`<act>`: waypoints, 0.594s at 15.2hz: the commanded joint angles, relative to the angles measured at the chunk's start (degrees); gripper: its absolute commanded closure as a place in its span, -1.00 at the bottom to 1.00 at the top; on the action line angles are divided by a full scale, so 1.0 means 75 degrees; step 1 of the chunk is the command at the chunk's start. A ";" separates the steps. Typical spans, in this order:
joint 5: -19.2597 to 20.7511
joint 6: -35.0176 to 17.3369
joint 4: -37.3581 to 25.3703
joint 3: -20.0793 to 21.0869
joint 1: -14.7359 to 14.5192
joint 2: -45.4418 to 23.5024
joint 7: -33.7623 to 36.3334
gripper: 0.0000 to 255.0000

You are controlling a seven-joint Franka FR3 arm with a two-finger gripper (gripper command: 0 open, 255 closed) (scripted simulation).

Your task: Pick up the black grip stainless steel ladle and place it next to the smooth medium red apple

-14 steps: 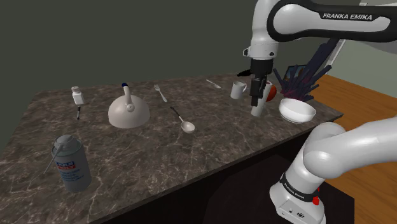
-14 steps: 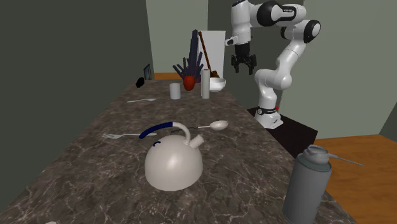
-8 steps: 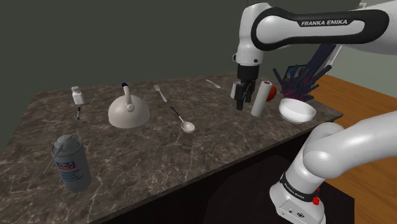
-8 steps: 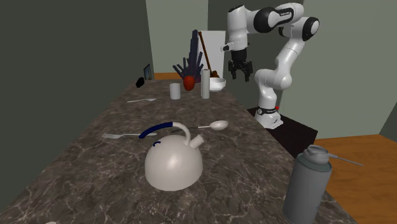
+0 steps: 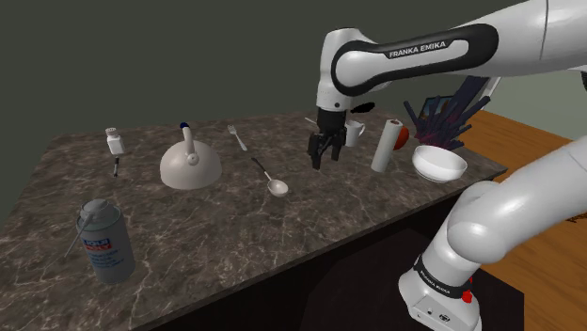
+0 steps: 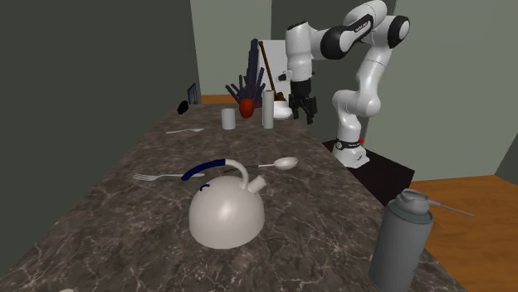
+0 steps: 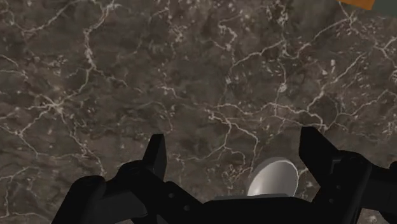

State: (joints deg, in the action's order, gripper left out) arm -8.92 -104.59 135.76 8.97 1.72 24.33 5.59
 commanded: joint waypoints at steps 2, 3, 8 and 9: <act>-0.0033 -0.0702 -0.0361 0.0157 0.0077 -0.0851 0.0454 -1.00; -0.0033 -0.0910 -0.0482 0.0208 0.0097 -0.1115 0.0609 -1.00; 0.0078 -0.1828 -0.1231 0.0384 0.0163 -0.2460 0.1401 -1.00; 0.0119 -0.1985 -0.1409 0.0404 0.0170 -0.2732 0.1560 -1.00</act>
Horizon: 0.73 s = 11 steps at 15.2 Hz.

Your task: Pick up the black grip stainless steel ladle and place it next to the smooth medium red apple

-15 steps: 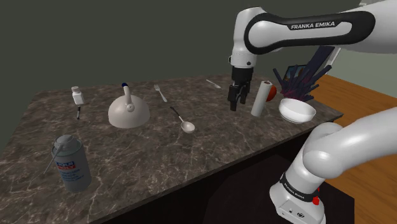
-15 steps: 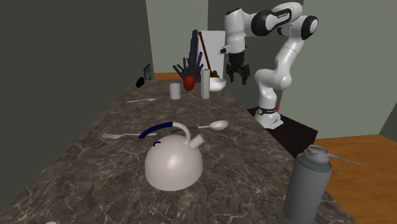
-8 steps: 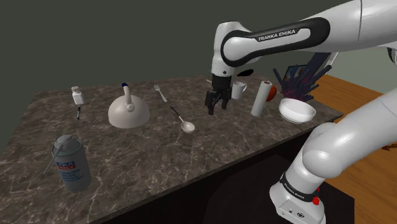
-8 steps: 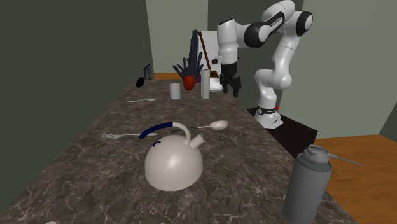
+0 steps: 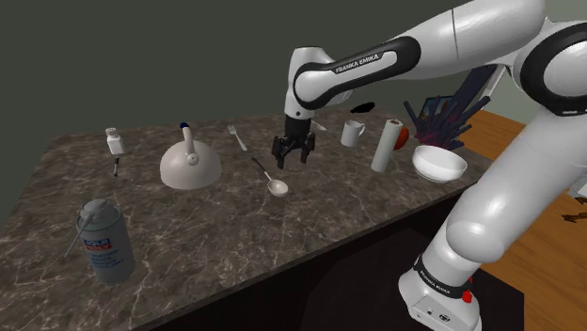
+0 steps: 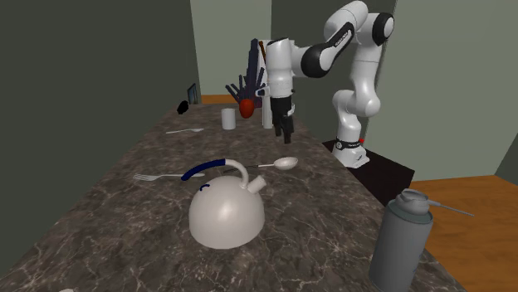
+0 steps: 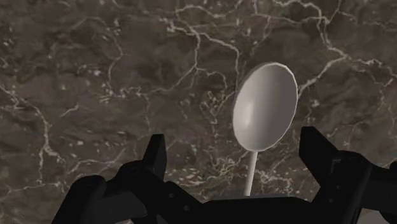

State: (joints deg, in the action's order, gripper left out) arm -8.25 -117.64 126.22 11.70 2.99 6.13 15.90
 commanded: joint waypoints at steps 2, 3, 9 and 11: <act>0.0127 -0.0532 -0.0518 0.0062 0.0005 -0.0850 0.0505 -1.00; 0.0181 -0.0662 -0.0723 0.0065 0.0002 -0.1122 0.0663 -1.00; 0.0426 -0.1183 -0.1616 0.0003 -0.0065 -0.2284 0.1297 -1.00; 0.0442 -0.1367 -0.1539 0.0006 -0.0082 -0.2390 0.1308 -1.00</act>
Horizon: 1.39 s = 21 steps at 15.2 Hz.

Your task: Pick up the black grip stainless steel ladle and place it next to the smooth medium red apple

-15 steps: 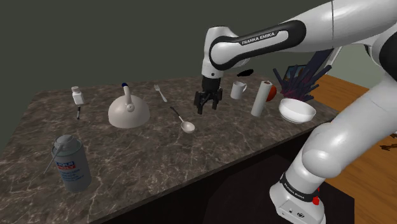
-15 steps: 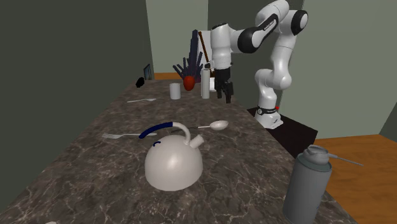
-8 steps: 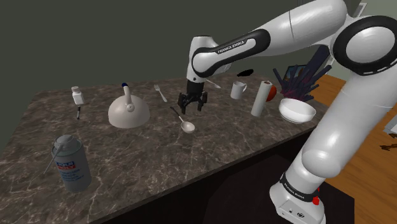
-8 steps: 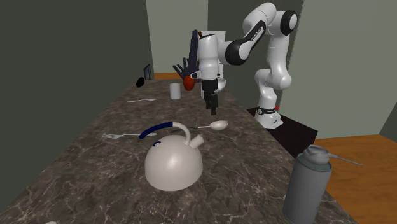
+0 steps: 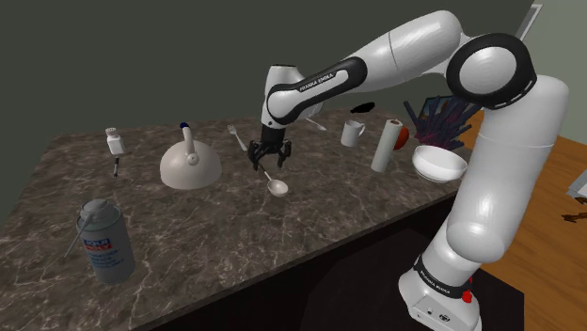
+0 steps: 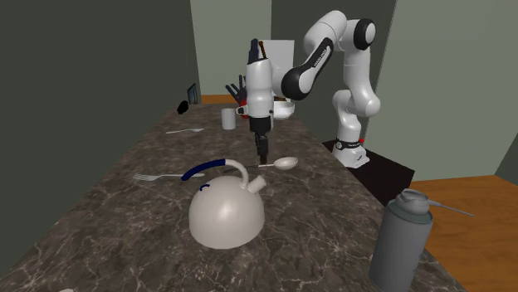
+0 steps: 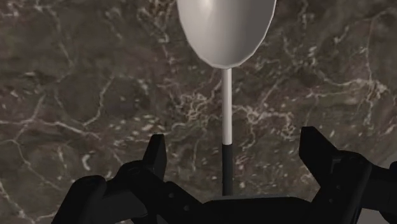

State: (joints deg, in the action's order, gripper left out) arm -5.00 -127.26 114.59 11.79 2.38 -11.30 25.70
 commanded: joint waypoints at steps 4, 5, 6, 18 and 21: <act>0.0051 -0.0499 0.0163 -0.0004 -0.0040 -0.0330 0.0031 -1.00; 0.0050 -0.0499 0.0165 -0.0004 -0.0041 -0.0328 0.0031 -1.00; 0.0051 -0.0499 0.0164 -0.0004 -0.0041 -0.0329 0.0031 -1.00; 0.0051 -0.0497 0.0163 -0.0004 -0.0041 -0.0329 0.0031 1.00; 0.0050 -0.0498 0.0164 -0.0004 -0.0041 -0.0328 0.0031 1.00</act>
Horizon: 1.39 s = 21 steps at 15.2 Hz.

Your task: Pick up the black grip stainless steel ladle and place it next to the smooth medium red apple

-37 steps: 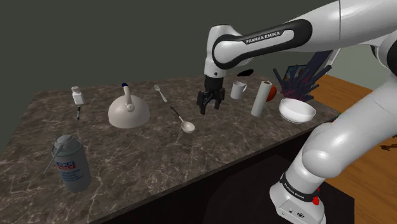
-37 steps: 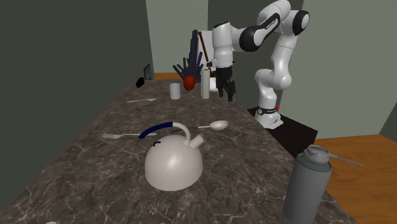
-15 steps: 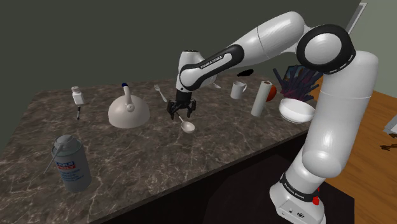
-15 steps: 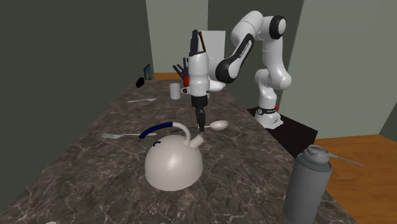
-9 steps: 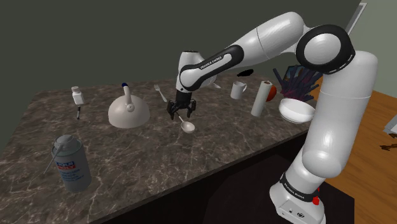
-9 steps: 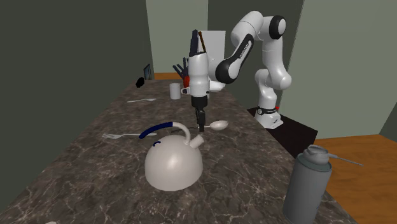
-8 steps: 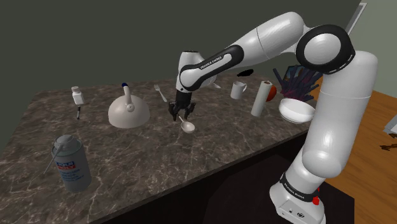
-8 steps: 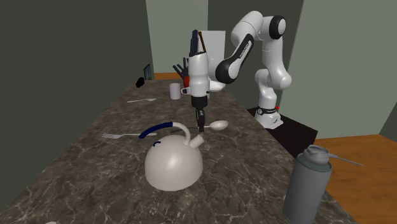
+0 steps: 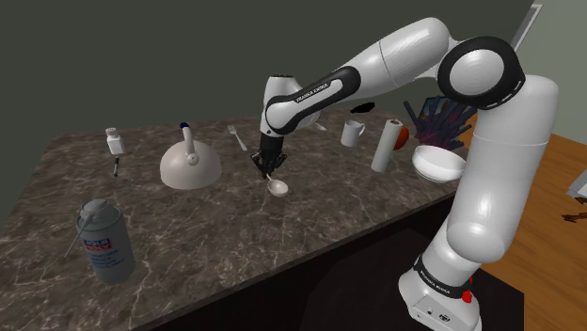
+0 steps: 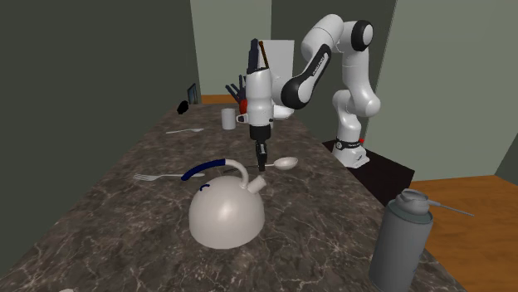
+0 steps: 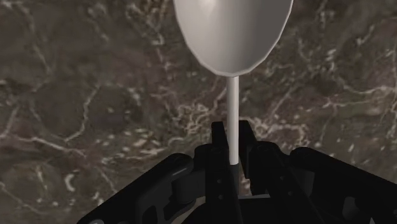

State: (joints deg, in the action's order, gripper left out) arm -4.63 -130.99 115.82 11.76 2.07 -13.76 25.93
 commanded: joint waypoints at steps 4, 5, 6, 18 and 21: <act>-0.0022 0.0272 -0.0107 0.0006 0.0012 0.0166 0.0006 1.00; -0.0028 0.0365 -0.0150 0.0008 0.0016 0.0217 0.0009 1.00; -0.0035 0.0457 -0.0191 0.0010 0.0019 0.0268 0.0012 1.00; -0.0091 0.1584 -0.0821 0.0018 0.0053 0.0775 0.0060 1.00; -0.0098 0.1872 -0.1016 0.0018 0.0060 0.0869 0.0076 1.00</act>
State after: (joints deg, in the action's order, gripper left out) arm -5.34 -117.74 108.73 11.90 2.49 -7.47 26.48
